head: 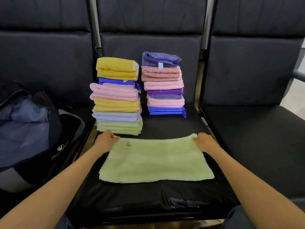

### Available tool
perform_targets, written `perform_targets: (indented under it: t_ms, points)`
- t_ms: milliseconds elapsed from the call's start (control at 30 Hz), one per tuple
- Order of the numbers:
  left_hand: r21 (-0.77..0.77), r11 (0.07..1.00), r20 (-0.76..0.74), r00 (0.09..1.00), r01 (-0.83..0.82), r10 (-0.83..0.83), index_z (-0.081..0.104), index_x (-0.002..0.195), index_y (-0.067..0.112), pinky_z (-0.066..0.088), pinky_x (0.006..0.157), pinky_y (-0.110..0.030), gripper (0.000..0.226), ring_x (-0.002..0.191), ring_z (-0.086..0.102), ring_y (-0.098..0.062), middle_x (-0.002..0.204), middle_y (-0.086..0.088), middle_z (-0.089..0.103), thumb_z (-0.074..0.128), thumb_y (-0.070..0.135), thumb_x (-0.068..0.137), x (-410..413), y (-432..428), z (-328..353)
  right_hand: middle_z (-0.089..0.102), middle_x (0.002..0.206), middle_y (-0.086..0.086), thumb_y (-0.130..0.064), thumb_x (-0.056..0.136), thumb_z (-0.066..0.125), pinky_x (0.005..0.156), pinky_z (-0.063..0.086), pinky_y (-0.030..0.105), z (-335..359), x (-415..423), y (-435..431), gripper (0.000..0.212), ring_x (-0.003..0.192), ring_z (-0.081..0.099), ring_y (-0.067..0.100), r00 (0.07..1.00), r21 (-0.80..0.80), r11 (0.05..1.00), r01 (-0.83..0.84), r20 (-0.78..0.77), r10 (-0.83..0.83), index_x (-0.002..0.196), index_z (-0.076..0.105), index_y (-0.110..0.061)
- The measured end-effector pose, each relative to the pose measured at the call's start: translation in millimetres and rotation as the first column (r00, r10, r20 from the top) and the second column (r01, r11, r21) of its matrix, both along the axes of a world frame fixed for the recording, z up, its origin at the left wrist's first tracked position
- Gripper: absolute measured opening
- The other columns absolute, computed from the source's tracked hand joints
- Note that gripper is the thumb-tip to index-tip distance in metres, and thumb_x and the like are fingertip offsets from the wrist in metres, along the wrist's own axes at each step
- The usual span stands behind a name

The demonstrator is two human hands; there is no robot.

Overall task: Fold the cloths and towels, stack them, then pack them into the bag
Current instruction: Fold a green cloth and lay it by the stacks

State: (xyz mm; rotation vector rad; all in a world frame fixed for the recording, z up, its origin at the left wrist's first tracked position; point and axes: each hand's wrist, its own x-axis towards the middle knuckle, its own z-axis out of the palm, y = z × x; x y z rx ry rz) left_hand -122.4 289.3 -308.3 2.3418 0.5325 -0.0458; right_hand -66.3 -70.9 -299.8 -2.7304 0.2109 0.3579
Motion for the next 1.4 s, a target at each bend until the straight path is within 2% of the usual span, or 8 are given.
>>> perform_targets:
  t_ms: [167,300,400,567,667,800,967,1400]
  points:
    - [0.176,0.978,-0.242,0.968,0.112,-0.067,0.053,0.113,-0.005,0.035,0.053,-0.025,0.063,0.071,0.047,-0.015,0.106,-0.019,0.056,0.078,0.039,0.076,-2.7,0.8,0.2,0.047,0.128,0.014,-0.03,0.088,0.064,0.076,0.043,0.035,-2.2,-7.6,8.8,0.069,0.11,0.056,0.032,0.999,-0.127,0.992,0.025,0.042,-0.019,0.137,0.023,-0.004]
    - [0.291,0.929,-0.352,0.928,0.229,-0.119,0.057,0.112,0.004,0.046,0.079,-0.029,0.05,0.104,0.057,-0.026,0.122,-0.016,0.055,0.067,0.043,0.084,-2.1,0.2,-2.0,0.048,0.117,0.011,-0.03,0.09,0.062,0.07,0.041,0.033,-0.5,-13.1,21.6,0.047,0.1,0.059,0.031,0.978,-0.222,0.967,-0.122,0.138,0.155,0.122,0.034,-0.008]
    - [0.241,0.951,-0.264,0.956,0.196,-0.13,0.054,0.104,0.009,0.044,0.074,-0.029,0.024,0.098,0.059,-0.024,0.108,-0.009,0.06,0.057,0.031,0.093,-3.6,-1.8,2.1,0.055,0.108,0.006,-0.029,0.094,0.052,0.077,0.044,0.034,-3.9,-18.4,29.0,0.02,0.1,0.057,0.026,0.933,-0.184,0.915,-0.359,-0.057,0.355,0.104,0.046,-0.013]
    - [0.243,0.966,-0.065,0.995,0.083,-0.069,0.015,0.146,-0.003,0.045,0.074,-0.035,0.063,0.098,0.058,-0.03,0.117,-0.015,0.057,0.048,0.025,0.1,-12.0,-2.2,8.8,0.05,0.126,0.004,-0.028,0.098,0.047,0.09,0.043,0.03,-7.5,-21.6,40.0,0.033,0.111,0.052,0.022,0.865,-0.078,0.862,-0.501,-0.086,0.495,0.129,0.049,-0.016]
    - [0.159,0.974,0.107,0.978,0.159,-0.177,0.039,0.133,0.012,0.039,0.056,-0.03,0.035,0.064,0.05,-0.017,0.079,-0.006,0.057,0.047,0.017,0.099,-16.0,-12.9,15.0,0.05,0.129,0.003,-0.027,0.099,0.046,0.094,0.045,0.03,-5.7,-21.7,43.7,0.034,0.114,0.052,0.02,0.86,-0.031,0.86,-0.509,-0.063,0.507,0.132,0.048,-0.018]
    - [0.02,0.967,0.156,0.955,0.252,-0.252,0.063,0.116,0.017,0.04,0.077,-0.022,0.022,0.092,0.051,-0.011,0.111,-0.001,0.061,0.05,0.017,0.098,-15.1,-39.1,33.8,0.058,0.123,0.006,-0.023,0.099,0.047,0.091,0.049,0.033,2.5,-20.8,39.7,0.026,0.107,0.058,0.022,0.904,0.07,0.902,-0.427,0.001,0.428,0.122,0.055,-0.016]
    - [-0.416,0.857,0.073,0.95,0.305,-0.303,0.058,0.125,0.018,0.047,0.052,-0.016,0.04,0.079,0.059,-0.013,0.096,-0.001,0.055,0.063,0.006,0.087,-6.8,-89.8,64.7,0.062,0.108,0.006,-0.011,0.098,0.047,0.071,0.055,0.027,12.7,-16.3,27.5,0.015,0.086,0.065,0.018,0.97,0.356,0.918,-0.173,-0.098,0.221,0.105,0.06,-0.014]
    - [-0.666,0.654,-0.005,0.874,0.36,-0.486,0.041,0.141,0.022,0.058,0.058,-0.028,0.054,0.092,0.066,-0.022,0.117,-0.008,0.056,0.062,0.013,0.092,22.3,-211.0,49.4,0.062,0.113,0.019,-0.043,0.101,0.037,0.077,0.055,0.037,16.9,-15.8,-8.1,0.046,0.093,0.064,0.029,0.921,0.664,0.702,0.256,-0.387,0.03,0.117,0.054,-0.004]
